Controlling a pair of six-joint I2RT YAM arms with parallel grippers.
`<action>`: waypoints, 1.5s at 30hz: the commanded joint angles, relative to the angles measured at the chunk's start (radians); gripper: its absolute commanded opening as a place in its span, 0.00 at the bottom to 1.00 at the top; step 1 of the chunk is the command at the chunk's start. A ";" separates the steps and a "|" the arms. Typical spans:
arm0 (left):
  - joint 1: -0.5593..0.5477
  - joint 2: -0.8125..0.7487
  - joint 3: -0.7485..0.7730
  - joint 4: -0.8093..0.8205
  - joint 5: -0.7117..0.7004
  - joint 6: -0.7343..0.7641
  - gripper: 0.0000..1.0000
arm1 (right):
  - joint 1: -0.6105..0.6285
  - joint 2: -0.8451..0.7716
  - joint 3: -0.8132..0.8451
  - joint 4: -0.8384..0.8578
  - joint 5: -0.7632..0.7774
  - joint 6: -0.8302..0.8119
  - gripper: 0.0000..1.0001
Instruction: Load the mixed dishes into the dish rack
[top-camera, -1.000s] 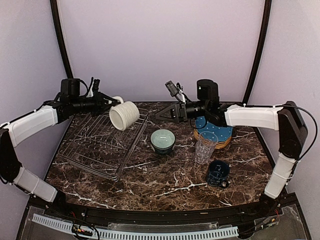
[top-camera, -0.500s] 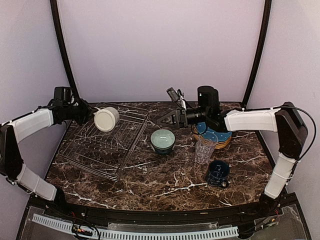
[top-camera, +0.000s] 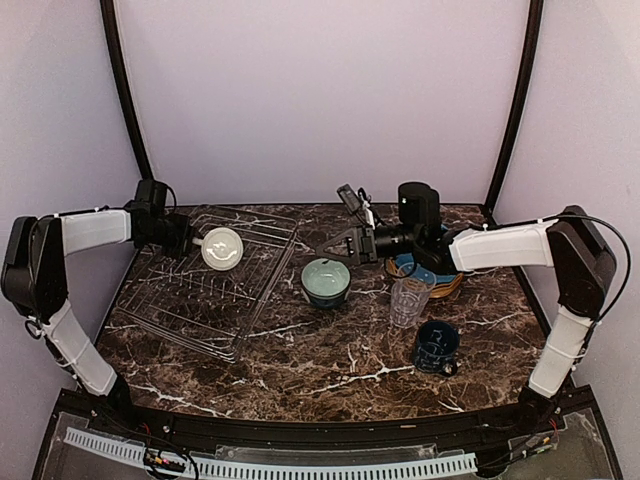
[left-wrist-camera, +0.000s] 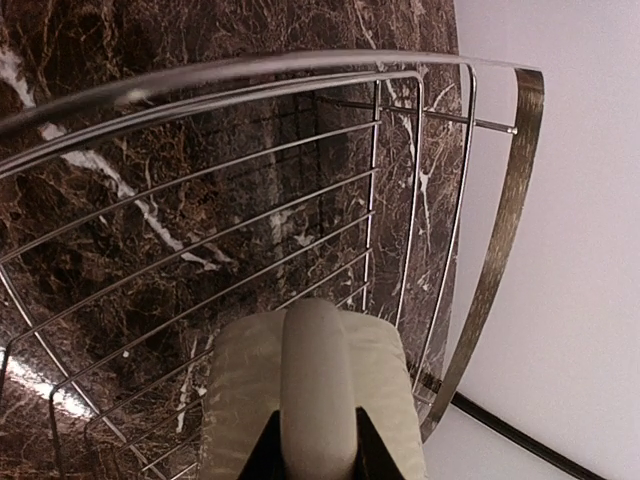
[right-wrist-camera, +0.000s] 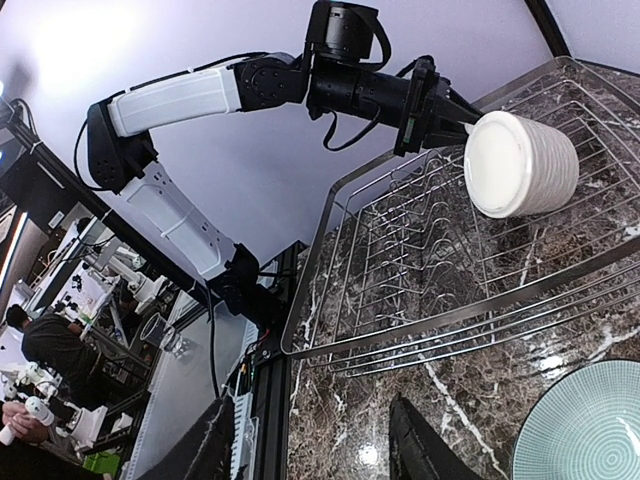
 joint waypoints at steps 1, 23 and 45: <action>-0.034 0.025 0.076 0.030 -0.010 -0.136 0.01 | -0.005 -0.034 -0.022 0.049 0.017 0.022 0.50; -0.079 0.165 0.094 0.164 -0.075 -0.393 0.33 | -0.007 -0.030 -0.021 0.010 0.020 0.014 0.48; -0.073 0.099 -0.036 0.304 -0.070 -0.502 0.05 | -0.013 -0.001 -0.023 0.033 0.007 0.043 0.47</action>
